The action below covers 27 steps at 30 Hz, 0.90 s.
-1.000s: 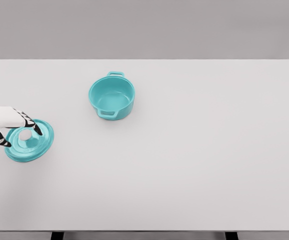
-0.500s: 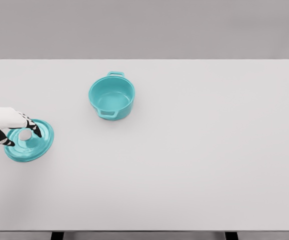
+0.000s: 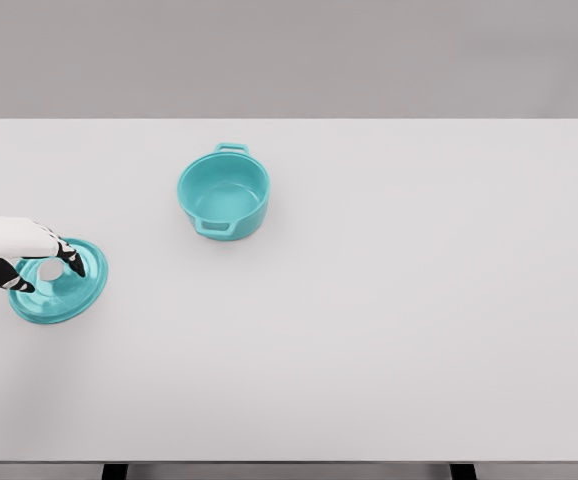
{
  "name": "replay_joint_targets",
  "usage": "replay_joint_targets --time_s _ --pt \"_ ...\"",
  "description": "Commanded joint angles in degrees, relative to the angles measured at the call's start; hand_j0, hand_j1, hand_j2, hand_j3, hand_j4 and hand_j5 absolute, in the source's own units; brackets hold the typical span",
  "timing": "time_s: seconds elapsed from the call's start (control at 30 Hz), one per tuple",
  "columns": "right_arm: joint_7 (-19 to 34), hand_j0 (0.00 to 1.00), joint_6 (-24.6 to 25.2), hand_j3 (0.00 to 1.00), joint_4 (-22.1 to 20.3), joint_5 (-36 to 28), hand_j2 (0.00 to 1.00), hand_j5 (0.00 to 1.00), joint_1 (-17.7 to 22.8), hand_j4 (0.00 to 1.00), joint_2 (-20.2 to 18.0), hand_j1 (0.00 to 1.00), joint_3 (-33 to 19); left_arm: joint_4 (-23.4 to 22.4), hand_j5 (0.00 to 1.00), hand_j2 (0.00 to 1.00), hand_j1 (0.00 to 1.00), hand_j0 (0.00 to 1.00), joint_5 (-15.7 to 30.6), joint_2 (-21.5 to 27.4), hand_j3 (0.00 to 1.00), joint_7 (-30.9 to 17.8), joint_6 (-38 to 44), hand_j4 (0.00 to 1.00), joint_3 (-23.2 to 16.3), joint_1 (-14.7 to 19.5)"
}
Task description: Cover the pot with left arm
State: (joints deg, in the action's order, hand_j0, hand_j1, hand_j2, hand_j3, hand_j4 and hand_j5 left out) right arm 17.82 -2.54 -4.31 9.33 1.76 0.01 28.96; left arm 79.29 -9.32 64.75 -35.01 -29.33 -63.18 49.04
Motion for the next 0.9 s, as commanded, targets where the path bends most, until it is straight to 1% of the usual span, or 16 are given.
replay_joint_targets --time_s 0.0,0.4,0.47,0.63,0.77,0.87 --pt "0.0 1.0 0.0 1.0 0.0 0.0 1.0 1.0 0.0 1.0 0.0 1.0 0.0 0.0 0.71 0.71 0.71 0.71 0.1 0.0 0.71 0.0 0.2 0.71 0.1 0.0" --pt "0.0 1.0 0.0 1.0 0.0 0.0 1.0 1.0 0.0 1.0 0.0 1.0 0.0 -0.1 0.69 0.69 0.69 0.69 0.0 -0.5 0.69 0.0 1.9 0.69 0.1 0.0" --pt "0.0 1.0 0.0 1.0 0.0 0.0 1.0 1.0 0.0 1.0 0.0 1.0 0.0 -0.1 0.67 0.67 0.67 0.67 0.0 -0.7 0.67 0.0 1.9 0.67 0.1 0.0" --pt "0.0 1.0 0.0 1.0 0.0 0.0 1.0 1.0 0.0 1.0 0.0 1.0 0.0 -0.1 0.66 0.66 0.66 0.66 0.0 -0.8 0.66 0.0 1.9 0.66 0.1 0.0" --pt "0.0 1.0 0.0 1.0 0.0 0.0 1.0 1.0 0.0 1.0 0.0 1.0 0.0 -0.1 0.66 0.66 0.66 0.66 -1.1 -0.9 0.66 0.0 2.5 0.66 0.1 -0.4" --pt "0.0 1.0 0.0 1.0 0.0 0.0 1.0 1.0 0.0 1.0 0.0 1.0 0.0 -0.1 0.66 0.66 0.66 0.66 -1.1 -0.9 0.66 0.0 2.6 0.66 0.1 -0.5"
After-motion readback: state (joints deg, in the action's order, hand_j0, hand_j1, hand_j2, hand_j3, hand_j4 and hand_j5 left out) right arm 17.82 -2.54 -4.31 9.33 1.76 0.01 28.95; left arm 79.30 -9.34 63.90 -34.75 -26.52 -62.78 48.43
